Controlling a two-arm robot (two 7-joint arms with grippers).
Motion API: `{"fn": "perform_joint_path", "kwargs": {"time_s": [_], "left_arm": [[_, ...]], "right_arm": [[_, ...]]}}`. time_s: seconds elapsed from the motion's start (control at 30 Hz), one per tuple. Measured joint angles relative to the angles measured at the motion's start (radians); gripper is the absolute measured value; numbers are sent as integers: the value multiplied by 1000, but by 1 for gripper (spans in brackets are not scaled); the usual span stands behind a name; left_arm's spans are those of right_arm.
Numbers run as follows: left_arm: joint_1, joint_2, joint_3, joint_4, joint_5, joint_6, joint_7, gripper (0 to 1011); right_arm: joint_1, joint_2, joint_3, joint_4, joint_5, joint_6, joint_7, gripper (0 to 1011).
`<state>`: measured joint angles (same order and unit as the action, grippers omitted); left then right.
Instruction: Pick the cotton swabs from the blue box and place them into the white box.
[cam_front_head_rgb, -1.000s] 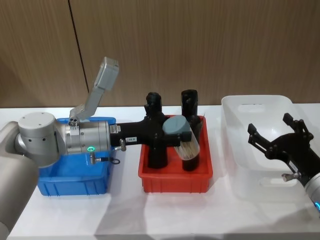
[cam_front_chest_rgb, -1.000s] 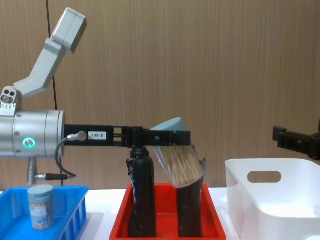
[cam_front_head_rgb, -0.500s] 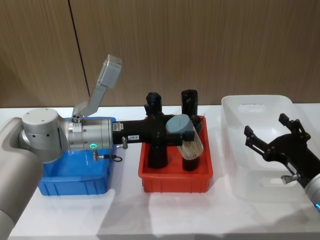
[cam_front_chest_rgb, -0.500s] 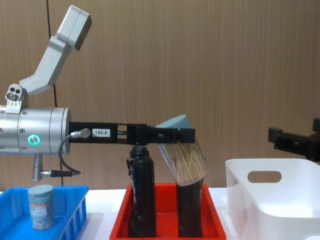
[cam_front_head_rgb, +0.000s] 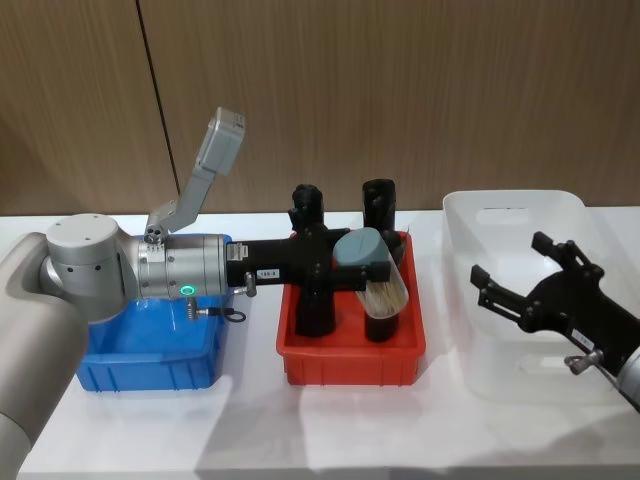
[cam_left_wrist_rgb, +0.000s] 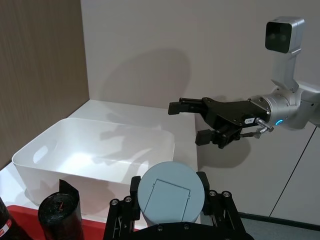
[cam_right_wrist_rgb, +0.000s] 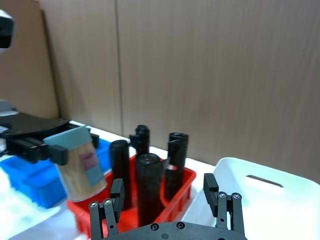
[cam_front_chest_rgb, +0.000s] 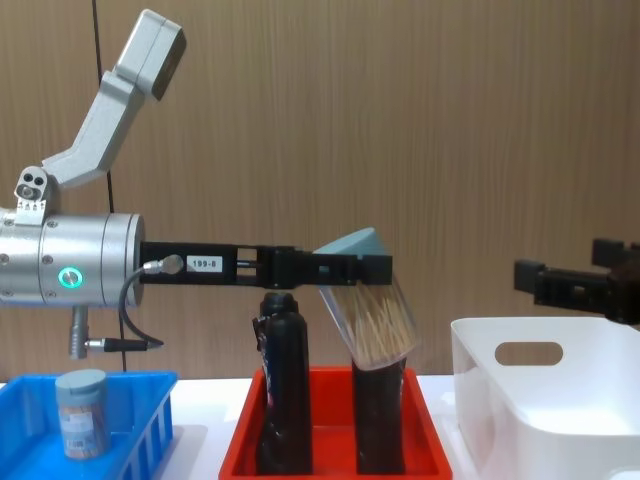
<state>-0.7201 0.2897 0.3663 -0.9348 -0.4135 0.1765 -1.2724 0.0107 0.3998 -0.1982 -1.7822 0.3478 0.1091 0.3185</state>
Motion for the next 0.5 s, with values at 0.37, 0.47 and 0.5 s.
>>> {"fn": "perform_joint_path", "kwargs": {"time_s": [0.37,0.47,0.5], "left_arm": [[-3,-1,1,4,0,-2,-4,665],[-3,-1,1,4,0,-2,-4,665],[-3,-1,1,5,0,-2,-4,665]], "right_arm": [[54,33,11,-1,37,99,170,1002],[79,38,11,6,40,129,223,1002],[85,39,11,8,40,137,236,1002]]}}
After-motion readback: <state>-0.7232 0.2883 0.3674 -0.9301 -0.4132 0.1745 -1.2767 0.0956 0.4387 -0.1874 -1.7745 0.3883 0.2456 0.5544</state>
